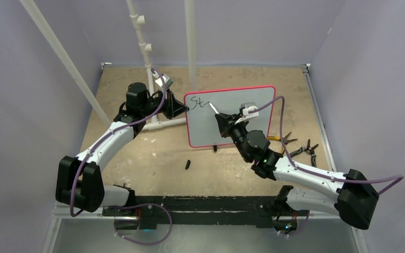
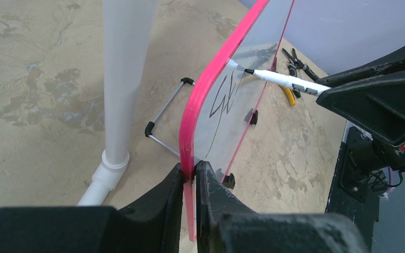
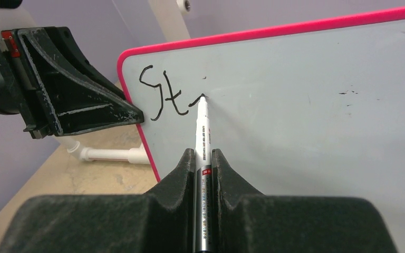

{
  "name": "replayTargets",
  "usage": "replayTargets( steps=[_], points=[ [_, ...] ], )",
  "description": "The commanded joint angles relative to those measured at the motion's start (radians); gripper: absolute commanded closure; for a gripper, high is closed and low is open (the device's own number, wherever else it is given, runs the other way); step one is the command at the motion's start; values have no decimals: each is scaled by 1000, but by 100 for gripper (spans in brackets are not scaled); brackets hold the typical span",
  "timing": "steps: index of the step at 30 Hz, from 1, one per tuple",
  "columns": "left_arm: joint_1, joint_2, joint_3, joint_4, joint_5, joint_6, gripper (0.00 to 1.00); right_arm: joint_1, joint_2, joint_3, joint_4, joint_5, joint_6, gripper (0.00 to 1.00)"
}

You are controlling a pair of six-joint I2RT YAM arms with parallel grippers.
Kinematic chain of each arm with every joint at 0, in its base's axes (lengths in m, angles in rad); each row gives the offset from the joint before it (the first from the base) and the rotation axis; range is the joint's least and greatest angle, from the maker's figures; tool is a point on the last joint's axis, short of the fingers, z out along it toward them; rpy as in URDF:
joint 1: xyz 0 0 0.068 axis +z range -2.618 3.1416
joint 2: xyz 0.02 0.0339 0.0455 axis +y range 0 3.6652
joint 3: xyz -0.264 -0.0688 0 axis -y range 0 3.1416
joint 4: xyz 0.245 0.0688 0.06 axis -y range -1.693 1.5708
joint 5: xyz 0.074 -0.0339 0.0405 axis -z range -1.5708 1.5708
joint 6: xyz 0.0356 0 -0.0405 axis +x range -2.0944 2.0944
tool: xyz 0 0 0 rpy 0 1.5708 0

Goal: Write a sentence on the whiteboard

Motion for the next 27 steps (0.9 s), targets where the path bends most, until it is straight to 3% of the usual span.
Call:
replayTargets(
  steps=[1,27],
  points=[
    [0,-27,-6,10,3,26,100,-4,-21,9,6,38,-7,100],
    [0,-27,-7,12,5,26,100,-4,45,54,99,-9,-77,100]
  ],
)
